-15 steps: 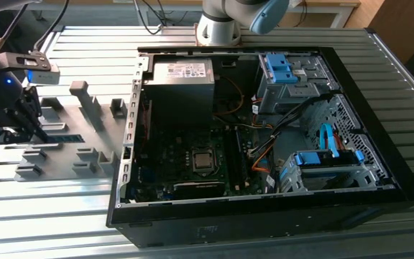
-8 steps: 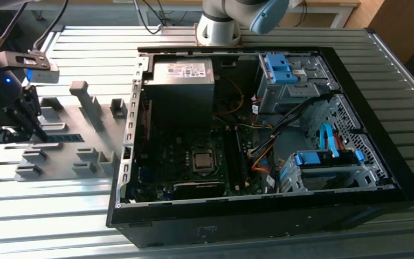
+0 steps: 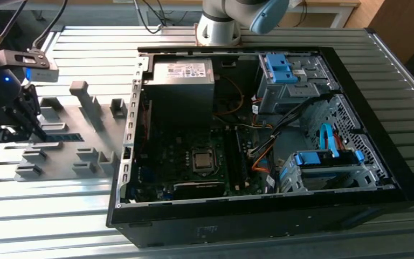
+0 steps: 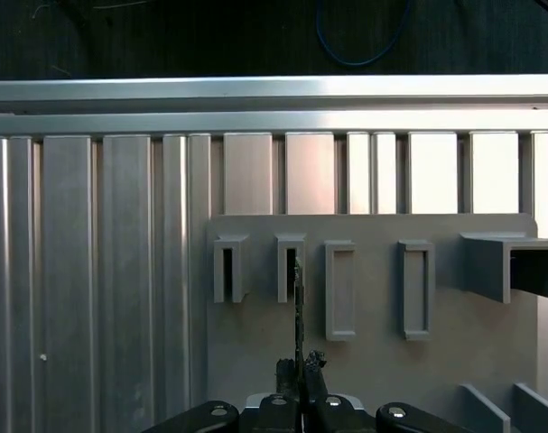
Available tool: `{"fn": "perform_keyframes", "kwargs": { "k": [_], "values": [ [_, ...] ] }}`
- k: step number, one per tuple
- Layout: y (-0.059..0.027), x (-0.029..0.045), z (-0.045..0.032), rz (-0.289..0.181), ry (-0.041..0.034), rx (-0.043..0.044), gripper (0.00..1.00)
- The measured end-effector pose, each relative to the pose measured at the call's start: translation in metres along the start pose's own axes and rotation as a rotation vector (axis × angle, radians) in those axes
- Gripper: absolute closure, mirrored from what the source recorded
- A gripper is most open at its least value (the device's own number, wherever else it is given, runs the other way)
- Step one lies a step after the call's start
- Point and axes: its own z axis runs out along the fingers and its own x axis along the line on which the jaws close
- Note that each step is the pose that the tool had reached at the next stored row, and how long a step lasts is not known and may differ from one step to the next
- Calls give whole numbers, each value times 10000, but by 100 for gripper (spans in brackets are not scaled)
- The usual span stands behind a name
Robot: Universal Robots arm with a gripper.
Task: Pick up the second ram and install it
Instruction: 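Pick up the second ram and move it above second insertion slot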
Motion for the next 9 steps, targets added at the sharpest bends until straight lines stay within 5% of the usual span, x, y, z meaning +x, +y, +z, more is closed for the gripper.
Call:
{"fn": "perform_keyframes", "kwargs": {
  "k": [9],
  "values": [
    [-1, 0, -31, 0, 0, 0, 86]
  ]
}}
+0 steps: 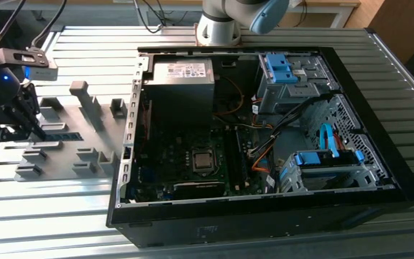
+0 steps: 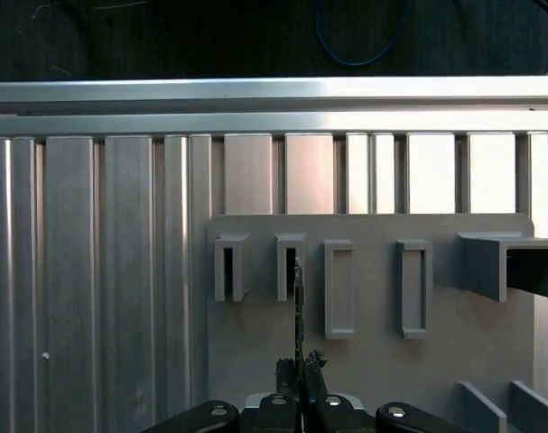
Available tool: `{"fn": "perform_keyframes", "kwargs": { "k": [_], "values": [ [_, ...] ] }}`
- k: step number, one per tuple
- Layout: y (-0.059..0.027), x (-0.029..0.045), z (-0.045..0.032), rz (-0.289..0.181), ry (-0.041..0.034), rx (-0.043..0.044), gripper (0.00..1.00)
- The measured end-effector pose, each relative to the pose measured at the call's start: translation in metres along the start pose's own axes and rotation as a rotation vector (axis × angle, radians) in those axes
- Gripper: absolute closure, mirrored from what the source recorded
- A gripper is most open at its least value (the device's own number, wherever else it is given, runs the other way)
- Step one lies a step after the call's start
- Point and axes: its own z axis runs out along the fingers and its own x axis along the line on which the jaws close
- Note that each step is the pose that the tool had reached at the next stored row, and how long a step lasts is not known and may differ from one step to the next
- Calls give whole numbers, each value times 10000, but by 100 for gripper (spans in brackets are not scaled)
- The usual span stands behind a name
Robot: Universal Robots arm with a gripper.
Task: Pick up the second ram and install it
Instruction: 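Pick up the second ram and move it above second insertion slot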
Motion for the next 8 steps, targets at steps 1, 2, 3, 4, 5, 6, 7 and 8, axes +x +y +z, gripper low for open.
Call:
{"fn": "perform_keyframes", "kwargs": {
  "k": [1, 2, 3, 4, 5, 6, 7, 8],
  "values": [
    [0, 0, -4, 0, 0, 0, 86],
    [-1, 0, -9, -1, 0, -1, 86],
    [0, 0, -13, 0, 0, 0, 86],
    [-1, 0, -18, 0, 0, 0, 86],
    [-1, 0, -22, -1, 0, 0, 86],
    [-1, 0, -27, -1, 0, 0, 86],
    [-1, 0, -31, 0, 0, 0, 86],
    [-1, 0, -36, 0, 0, 0, 86]
  ]
}}
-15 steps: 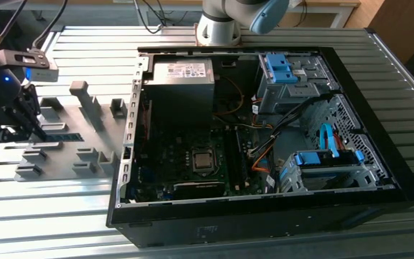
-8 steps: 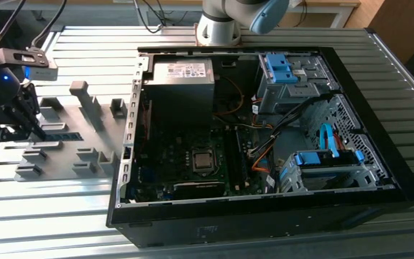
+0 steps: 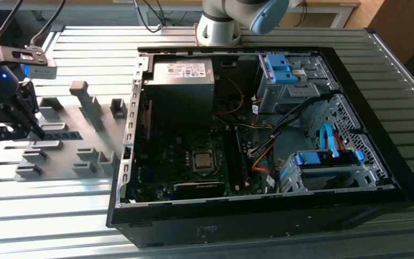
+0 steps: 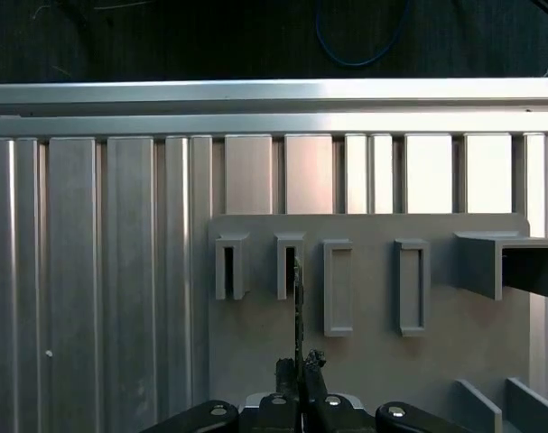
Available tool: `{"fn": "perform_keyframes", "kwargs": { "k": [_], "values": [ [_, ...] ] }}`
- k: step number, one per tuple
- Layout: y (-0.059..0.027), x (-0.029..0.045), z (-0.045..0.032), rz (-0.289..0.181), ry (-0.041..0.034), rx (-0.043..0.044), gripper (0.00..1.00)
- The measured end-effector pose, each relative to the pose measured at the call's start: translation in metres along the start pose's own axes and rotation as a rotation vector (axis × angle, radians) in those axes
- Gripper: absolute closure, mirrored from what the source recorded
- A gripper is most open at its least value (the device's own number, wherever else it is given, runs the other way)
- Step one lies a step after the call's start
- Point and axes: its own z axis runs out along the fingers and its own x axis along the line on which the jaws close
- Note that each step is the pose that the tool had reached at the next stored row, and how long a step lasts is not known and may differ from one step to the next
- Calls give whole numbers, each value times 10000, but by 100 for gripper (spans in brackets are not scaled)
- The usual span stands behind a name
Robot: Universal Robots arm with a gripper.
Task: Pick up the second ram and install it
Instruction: 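Pick up the second ram and move it above second insertion slot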
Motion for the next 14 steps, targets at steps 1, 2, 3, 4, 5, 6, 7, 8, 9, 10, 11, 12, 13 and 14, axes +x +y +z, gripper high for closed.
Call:
{"fn": "perform_keyframes", "kwargs": {
  "k": [1, 2, 3, 4, 5, 6, 7, 8, 9, 10, 11, 12, 13, 14],
  "values": [
    [0, 0, -4, 0, 0, 1, 86],
    [0, 0, -8, 0, 0, 0, 86],
    [-1, 0, -12, 0, 0, 0, 86],
    [0, 0, -15, 0, 0, 0, 86],
    [-1, 0, -20, 0, 0, 0, 86],
    [-1, 0, -24, 0, 0, -1, 86],
    [-1, 0, -28, 0, 0, 0, 86],
    [-1, 0, -32, 0, 0, 0, 86],
    [-1, 0, -36, 0, 0, 0, 86],
    [-1, 0, -40, 0, 0, 0, 86],
    [-1, 0, -44, 0, 0, 0, 86],
    [-1, 0, -47, 0, 0, 1, 86],
    [-1, 0, -52, 0, 0, 0, 86],
    [-2, 0, -56, 0, 0, 0, 86]
  ]
}}
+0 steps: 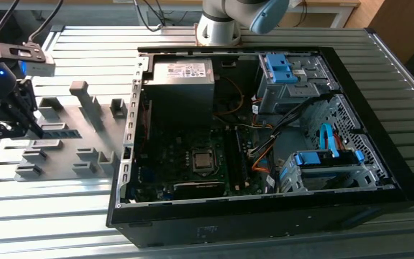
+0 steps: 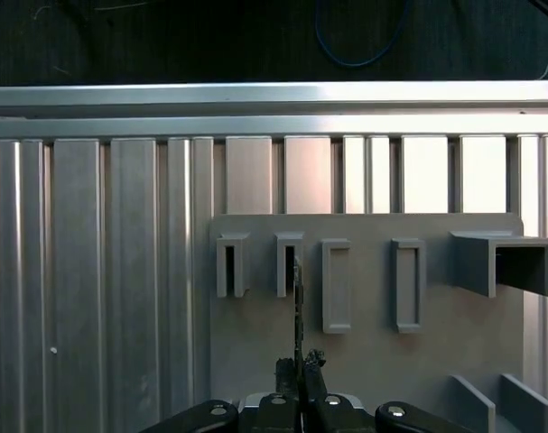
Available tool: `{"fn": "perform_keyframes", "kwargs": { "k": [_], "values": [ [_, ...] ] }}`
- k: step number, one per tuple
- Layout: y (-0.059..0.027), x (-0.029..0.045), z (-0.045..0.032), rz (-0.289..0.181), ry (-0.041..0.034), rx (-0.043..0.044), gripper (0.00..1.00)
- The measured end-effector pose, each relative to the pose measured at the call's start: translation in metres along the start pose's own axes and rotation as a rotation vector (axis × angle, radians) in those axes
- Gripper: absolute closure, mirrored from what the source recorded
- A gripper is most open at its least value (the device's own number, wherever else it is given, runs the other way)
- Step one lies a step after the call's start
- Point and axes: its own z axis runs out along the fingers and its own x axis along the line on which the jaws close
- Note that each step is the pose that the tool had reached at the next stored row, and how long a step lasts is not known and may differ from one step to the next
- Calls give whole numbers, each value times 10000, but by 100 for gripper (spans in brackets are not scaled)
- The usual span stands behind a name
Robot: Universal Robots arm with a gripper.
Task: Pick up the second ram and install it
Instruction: 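Pick up the second ram and move it above second insertion slot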
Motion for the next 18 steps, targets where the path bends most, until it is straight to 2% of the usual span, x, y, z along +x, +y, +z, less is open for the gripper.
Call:
{"fn": "perform_keyframes", "kwargs": {
  "k": [18],
  "values": [
    [-2, 0, -82, 0, -1, 2, 86]
  ]
}}
